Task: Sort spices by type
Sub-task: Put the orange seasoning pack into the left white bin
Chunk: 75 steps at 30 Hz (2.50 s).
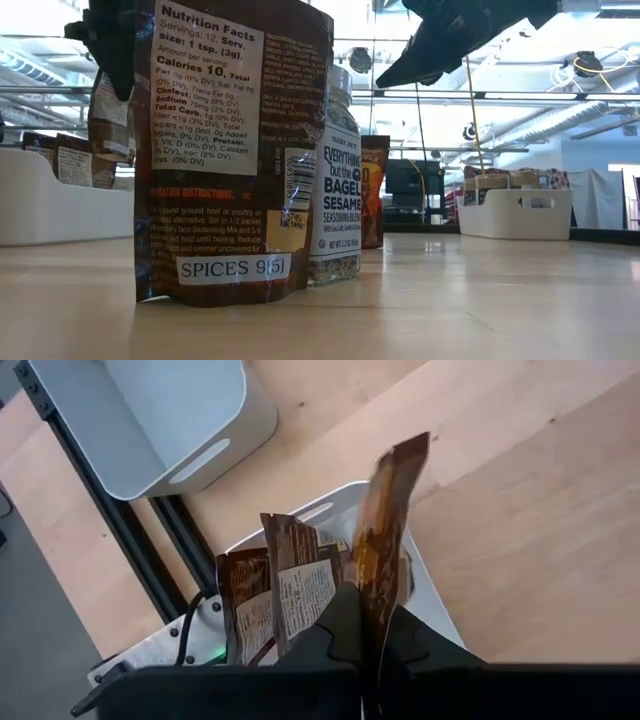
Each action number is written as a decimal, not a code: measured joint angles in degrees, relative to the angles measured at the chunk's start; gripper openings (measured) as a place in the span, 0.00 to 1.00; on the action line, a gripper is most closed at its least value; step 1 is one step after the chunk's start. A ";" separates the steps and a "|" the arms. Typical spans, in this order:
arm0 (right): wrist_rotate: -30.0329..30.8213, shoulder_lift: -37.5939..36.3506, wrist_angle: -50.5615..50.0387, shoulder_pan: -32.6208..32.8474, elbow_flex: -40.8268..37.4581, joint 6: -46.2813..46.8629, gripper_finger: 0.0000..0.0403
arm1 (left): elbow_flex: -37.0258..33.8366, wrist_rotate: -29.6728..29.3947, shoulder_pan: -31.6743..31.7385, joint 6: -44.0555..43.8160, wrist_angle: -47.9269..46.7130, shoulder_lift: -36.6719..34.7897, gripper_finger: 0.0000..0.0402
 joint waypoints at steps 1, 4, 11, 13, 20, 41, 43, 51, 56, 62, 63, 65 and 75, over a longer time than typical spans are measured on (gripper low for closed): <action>0.00 0.00 0.02 0.00 0.00 0.21 0.00 | -0.34 -0.23 -0.26 -0.42 -0.07 -0.01 0.00; 0.00 0.00 0.00 0.00 0.00 0.66 0.00 | -1.98 -0.86 -0.87 -1.23 -0.06 0.00 0.00; 0.00 0.00 -0.11 0.00 0.00 1.26 0.00 | -8.02 -0.90 -1.16 -2.20 2.89 -0.02 0.00; 0.00 0.00 -0.11 0.00 0.00 1.24 0.00 | -9.25 -0.88 -1.14 -2.15 4.55 0.00 0.00; 0.00 0.00 -0.13 0.00 0.00 1.24 0.00 | -13.02 -1.00 -1.14 -2.16 8.01 -0.02 0.00; 0.02 0.00 -0.16 0.00 0.00 1.02 0.00 | -17.45 -2.50 -1.14 -1.76 16.17 0.00 0.00; 0.02 0.00 -0.17 -0.02 0.00 1.02 0.00 | -17.45 -2.50 -1.14 -1.74 16.95 0.19 0.00; 0.02 0.00 -0.20 -0.02 0.00 1.08 0.00 | -17.45 -2.24 -1.13 -0.60 17.60 0.86 0.00; 0.02 0.00 -0.20 -0.01 0.00 1.12 0.00 | -17.45 -1.84 -1.14 -0.62 17.43 0.81 0.00; 0.02 0.00 -0.20 -0.02 0.00 1.24 0.00 | -17.45 -1.84 -1.14 -0.62 17.36 0.81 0.01; 0.02 0.00 -0.20 -0.02 0.00 1.26 0.00 | -17.45 -1.84 -1.14 -0.61 17.40 0.81 0.02; 0.02 0.00 -0.20 -0.02 0.00 1.24 0.00 | -17.45 -1.85 -1.13 -0.59 17.38 0.81 0.04; 0.02 0.00 -0.20 0.00 0.00 1.19 0.00 | -17.45 -1.86 -1.13 -0.51 17.41 0.81 0.12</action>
